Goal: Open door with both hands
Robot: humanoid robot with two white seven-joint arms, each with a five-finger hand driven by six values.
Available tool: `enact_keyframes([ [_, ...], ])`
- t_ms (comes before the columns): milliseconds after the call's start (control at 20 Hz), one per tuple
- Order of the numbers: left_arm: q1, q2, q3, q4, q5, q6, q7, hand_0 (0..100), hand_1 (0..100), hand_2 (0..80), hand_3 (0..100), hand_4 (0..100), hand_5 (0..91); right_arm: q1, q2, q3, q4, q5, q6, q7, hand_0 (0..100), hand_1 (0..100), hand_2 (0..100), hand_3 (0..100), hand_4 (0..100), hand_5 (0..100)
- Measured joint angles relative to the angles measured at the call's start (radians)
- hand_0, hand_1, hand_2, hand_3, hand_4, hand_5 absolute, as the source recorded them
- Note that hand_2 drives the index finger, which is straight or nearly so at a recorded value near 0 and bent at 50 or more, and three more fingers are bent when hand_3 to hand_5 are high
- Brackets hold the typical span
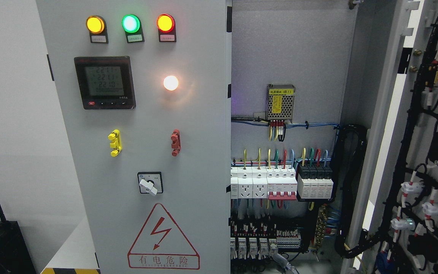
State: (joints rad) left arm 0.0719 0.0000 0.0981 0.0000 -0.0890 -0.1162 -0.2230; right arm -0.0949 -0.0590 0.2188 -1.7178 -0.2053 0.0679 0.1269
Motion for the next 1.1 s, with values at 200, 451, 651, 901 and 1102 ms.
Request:
enact_keyframes([
  [200,0.000,0.000,0.000,0.000,0.000,0.001,0.000,0,0,0.0,0,0,0.0,-0.027,0.018,0.010,0.023,0.001,0.004,0.000,38,0,0,0,0,0],
  [451,-0.001,0.000,0.000,0.000,0.000,0.001,0.000,0,0,0.0,0,0,0.0,-0.063,0.033,0.019,0.048,0.002,0.007,0.000,38,0,0,0,0,0],
  [651,-0.001,0.000,0.000,0.000,0.000,0.001,0.000,0,0,0.0,0,0,0.0,-0.096,0.041,0.024,0.068,0.002,0.009,0.000,38,0,0,0,0,0],
  [901,-0.001,0.000,0.000,0.000,0.000,0.001,0.000,0,0,0.0,0,0,0.0,-0.133,0.047,0.033,0.096,0.003,0.010,0.001,38,0,0,0,0,0],
  [1102,0.000,0.000,0.000,0.000,0.000,0.001,0.000,0,0,0.0,0,0,0.0,-0.166,0.051,0.038,0.116,0.003,0.035,0.001,38,0,0,0,0,0],
])
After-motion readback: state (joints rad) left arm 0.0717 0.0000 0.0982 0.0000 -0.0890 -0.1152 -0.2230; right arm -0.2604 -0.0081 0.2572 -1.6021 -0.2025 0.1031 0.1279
